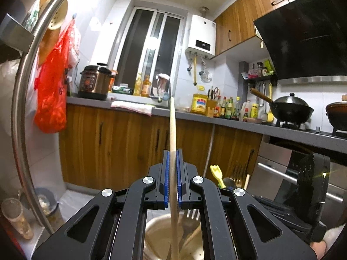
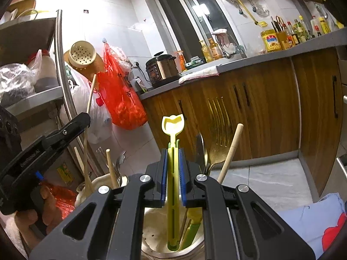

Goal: Organize utensils
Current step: 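Lift the chopstick and yellow utensil and carry both over the ceramic holder, then open both tools, dropping the chopstick and yellow utensil into the holder pots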

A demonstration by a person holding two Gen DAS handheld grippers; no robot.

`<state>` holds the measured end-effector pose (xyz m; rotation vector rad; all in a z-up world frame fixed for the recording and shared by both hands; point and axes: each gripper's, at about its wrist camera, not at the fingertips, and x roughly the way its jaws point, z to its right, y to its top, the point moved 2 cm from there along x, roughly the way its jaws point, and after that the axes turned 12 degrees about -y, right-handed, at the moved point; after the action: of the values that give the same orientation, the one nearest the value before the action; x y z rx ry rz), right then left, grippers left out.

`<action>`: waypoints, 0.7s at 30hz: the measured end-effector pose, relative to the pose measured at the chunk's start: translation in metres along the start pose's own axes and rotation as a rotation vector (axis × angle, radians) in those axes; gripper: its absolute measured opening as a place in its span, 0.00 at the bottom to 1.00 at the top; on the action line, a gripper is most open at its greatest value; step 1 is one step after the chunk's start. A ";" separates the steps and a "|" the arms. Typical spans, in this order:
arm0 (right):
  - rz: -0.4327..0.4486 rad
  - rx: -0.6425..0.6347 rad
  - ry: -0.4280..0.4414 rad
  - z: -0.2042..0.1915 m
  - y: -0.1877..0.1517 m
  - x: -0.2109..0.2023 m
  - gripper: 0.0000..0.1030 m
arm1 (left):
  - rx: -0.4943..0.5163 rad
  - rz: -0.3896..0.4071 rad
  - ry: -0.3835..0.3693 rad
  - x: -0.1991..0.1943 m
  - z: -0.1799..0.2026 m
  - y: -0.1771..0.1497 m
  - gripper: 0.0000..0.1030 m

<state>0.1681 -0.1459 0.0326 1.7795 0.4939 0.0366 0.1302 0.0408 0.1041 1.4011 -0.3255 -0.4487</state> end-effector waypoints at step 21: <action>-0.064 -0.113 0.029 -0.008 -0.007 -0.026 0.10 | -0.016 -0.256 -0.040 -0.018 0.003 -0.026 0.06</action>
<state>0.1400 -0.1463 0.0338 1.6536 0.5588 0.0447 0.1105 0.0440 0.0798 1.4253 -0.1737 -0.6883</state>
